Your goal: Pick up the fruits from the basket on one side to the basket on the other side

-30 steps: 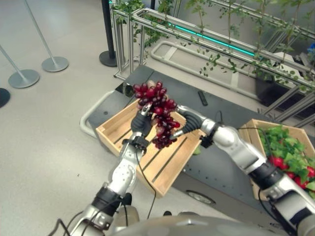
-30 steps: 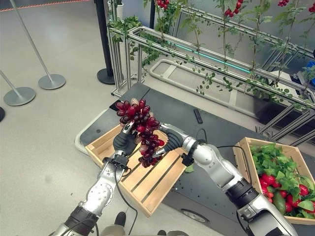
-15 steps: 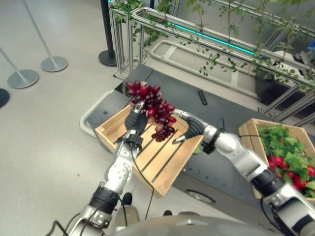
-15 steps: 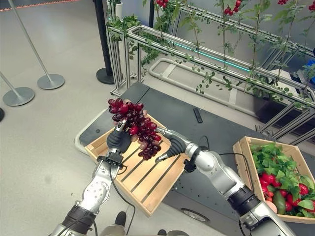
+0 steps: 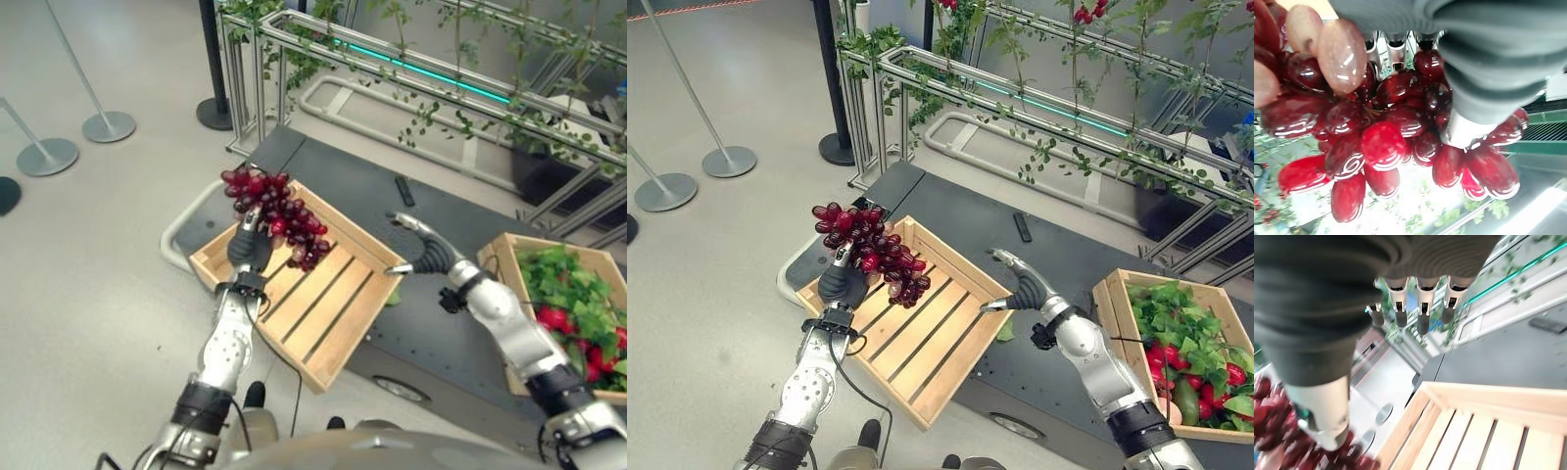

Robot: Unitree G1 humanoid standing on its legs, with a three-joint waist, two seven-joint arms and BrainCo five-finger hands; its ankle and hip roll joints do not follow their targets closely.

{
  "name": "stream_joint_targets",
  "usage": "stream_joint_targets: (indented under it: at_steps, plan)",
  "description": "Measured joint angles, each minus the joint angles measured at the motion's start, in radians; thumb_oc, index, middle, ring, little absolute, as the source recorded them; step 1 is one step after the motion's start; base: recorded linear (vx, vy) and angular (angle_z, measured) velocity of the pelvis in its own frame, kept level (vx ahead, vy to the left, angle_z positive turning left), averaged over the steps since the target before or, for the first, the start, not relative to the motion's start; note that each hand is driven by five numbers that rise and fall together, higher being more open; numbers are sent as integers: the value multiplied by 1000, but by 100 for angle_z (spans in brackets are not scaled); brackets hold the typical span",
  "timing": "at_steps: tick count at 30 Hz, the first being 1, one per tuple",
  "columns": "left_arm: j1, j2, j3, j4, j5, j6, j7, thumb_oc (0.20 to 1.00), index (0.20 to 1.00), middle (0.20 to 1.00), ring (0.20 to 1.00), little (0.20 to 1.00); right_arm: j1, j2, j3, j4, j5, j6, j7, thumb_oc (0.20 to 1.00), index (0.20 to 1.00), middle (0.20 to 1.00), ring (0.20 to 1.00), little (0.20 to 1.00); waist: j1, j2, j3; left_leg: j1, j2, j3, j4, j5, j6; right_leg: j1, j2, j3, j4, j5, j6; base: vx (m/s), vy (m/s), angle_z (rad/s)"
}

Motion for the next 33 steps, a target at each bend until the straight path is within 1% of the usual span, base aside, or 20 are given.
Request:
stream_joint_targets:
  at_steps: [2,11,15,22,23,27,28,29,30,31,32,33]
  plan:
    - [10,-3,24,0,-2,-3,-5,200,200,200,200,200,20,1,-33,13,0,0,-20,1000,1000,1000,1000,1000,1,0,0,0,-1,-3,0,0,0,2,0,-3,-1,0,1,-4,3,2]
    - [19,-12,58,0,-2,-21,-11,200,200,200,200,200,32,2,-34,19,1,0,-27,1000,1000,1000,1000,1000,2,0,0,1,-3,-16,-1,0,0,9,1,-14,-4,-3,5,-10,8,4]
    - [24,-19,76,0,-2,-23,-16,200,200,200,200,200,39,19,-55,24,1,0,-37,1000,1000,1000,1000,1000,4,-2,1,0,-4,-20,-1,0,0,13,0,-21,-7,-4,6,-10,2,3]
    - [44,-22,117,0,-3,-40,-17,200,200,200,200,200,40,30,-55,25,1,-1,-40,1000,1000,1000,1000,1000,8,-11,5,-2,-6,-30,-1,0,0,15,0,-33,-4,-8,12,-7,-4,4]
    - [51,-24,126,0,-6,-42,-17,200,200,200,200,200,40,31,-56,25,1,-1,-40,1000,1000,1000,1000,1000,7,-13,7,-4,-8,-39,0,0,0,15,0,-35,0,-12,17,-22,-7,13]
    - [53,-21,144,0,-13,-47,-17,200,200,200,200,200,40,31,-58,26,1,-3,-41,1000,1000,1000,1000,1000,10,-20,17,-23,-13,-55,19,0,-1,0,-2,-39,28,-29,14,-73,-43,16]
    - [56,-16,149,0,-13,-53,-17,200,200,200,200,200,40,30,-58,31,1,-3,-41,1000,1000,1000,1000,1000,27,-20,27,-31,-15,-66,30,1,-3,-7,-1,-45,47,-38,12,-236,-145,17]
    - [53,-12,151,-1,-13,-53,-18,200,200,200,200,200,39,26,-59,32,1,-3,-42,1000,1000,1000,1000,1000,25,-23,34,-39,-18,-73,41,-1,-5,-11,-3,-48,57,-44,10,-195,-120,37]
    - [45,-10,142,1,-13,-56,-21,200,200,200,200,200,36,24,-63,42,1,-4,-43,1000,1000,1000,1000,1000,39,-18,53,-67,-23,-103,66,1,-12,-24,2,-72,70,-53,1,-275,-136,46]
    - [42,-10,140,-2,-13,-55,-22,200,200,200,200,200,35,20,-64,45,1,-4,-43,1000,1000,1000,1000,1000,47,-14,62,-81,-22,-111,71,1,-15,-29,6,-87,71,-56,-1,-287,-61,69]
    - [32,-12,140,1,-15,-59,-28,200,200,200,200,200,31,18,-67,53,2,-5,-45,1000,1000,1000,1000,1000,73,7,89,-119,-23,-143,75,26,-29,-51,22,-112,91,-58,-7,-370,-49,105]
    - [18,-12,125,0,-20,-58,-28,200,200,200,200,200,31,-4,-69,53,4,-5,-52,1000,1000,1000,1000,1000,79,21,105,-149,-23,-181,45,74,-42,-72,45,-126,86,-65,-13,-316,15,132]
